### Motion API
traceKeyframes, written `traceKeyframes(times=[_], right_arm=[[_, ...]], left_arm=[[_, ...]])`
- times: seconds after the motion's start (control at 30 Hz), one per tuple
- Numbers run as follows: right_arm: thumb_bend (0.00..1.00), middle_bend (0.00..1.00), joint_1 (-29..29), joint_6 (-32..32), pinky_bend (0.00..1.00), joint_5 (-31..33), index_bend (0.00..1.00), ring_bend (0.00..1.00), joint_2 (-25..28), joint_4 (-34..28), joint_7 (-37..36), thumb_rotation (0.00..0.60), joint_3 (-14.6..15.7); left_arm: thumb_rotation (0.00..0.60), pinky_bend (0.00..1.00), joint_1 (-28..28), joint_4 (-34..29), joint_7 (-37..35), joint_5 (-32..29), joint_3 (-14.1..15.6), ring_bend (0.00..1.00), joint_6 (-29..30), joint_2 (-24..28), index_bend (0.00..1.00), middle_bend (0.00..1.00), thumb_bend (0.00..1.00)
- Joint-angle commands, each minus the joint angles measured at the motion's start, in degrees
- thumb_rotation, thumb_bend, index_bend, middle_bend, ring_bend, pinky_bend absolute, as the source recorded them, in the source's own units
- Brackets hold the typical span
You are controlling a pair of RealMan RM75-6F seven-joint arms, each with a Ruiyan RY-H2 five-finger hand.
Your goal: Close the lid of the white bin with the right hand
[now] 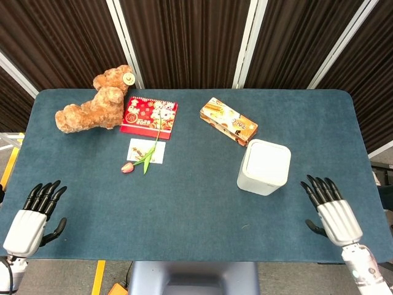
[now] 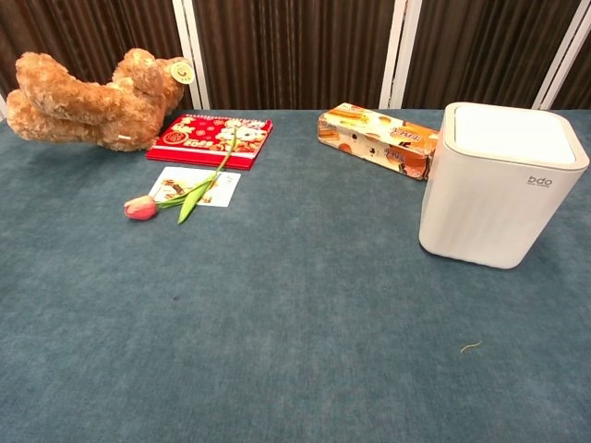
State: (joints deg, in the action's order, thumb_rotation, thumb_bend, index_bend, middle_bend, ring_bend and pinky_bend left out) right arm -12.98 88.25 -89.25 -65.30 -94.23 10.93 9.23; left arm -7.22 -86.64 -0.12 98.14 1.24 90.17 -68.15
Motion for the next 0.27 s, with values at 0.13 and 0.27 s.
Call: traceKeyframes(times=[0.13,0.27], right_arm=[[0.29,0.00,3.2,0.6,0.00,-0.2,0.00,0.00,-1.4,0.9,0.0,0.600,-1.1],[0.29,0.00,3.8,0.3,0.00,-0.7,0.00,0.00,-1.3,0.5,0.2,0.600,-1.7]], left_arm=[[0.600,0.00,0.0,0.2,-0.3,0.4,0.1,0.00,0.3,-0.1,0.00,0.00,0.44],[0.600,0.00,0.0,0.1,-0.3,0.1,0.2,0.00,0.0,0.2,0.00,0.00,0.44]])
